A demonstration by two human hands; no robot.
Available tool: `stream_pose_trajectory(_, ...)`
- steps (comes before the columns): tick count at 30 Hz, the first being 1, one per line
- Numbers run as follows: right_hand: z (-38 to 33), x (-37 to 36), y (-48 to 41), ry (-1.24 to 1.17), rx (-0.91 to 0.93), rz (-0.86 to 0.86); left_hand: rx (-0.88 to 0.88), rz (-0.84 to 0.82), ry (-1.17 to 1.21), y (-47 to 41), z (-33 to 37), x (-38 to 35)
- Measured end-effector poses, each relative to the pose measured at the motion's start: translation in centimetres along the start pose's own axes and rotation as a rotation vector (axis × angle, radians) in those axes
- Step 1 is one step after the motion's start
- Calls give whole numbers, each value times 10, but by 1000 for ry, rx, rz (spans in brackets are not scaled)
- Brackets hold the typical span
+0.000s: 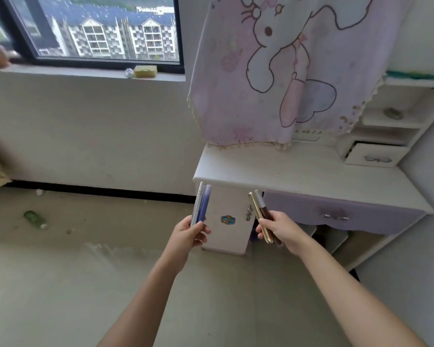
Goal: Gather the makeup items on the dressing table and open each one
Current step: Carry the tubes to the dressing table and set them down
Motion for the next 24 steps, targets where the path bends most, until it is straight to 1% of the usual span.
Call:
stream_pose_trajectory(4,-20,1,-55,16,-7,-69,10,46,22,-45,3,20)
stream_pose_trajectory(7,-33,4,-91,36,-25,-81,23,56,30,-83,6,38)
stream_pose_trajectory(11,-50,14,-140,-13,-39,-53,30,47,31,-140,18,62)
stream_pose_trajectory(17,-77,33,-209,-83,-28,39,52,-27,-4,-224,41,92)
stream_pose_trajectory(20,-74,32,-231,-115,-59,42,96,-67,-32,-257,33,97)
stream_pose_trajectory(24,-43,39,-249,-183,-139,95,209,-83,-47,-283,4,94)
Point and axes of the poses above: each hand's wrist, its own y-axis away from the middle knuckle, its own x-axis out of the back of the hand, z = x × y, the point moved 8 cm from there along -y, towards the middle knuckle, and after that the axes turned 8 degrees about -z, right-handed, at the moved point
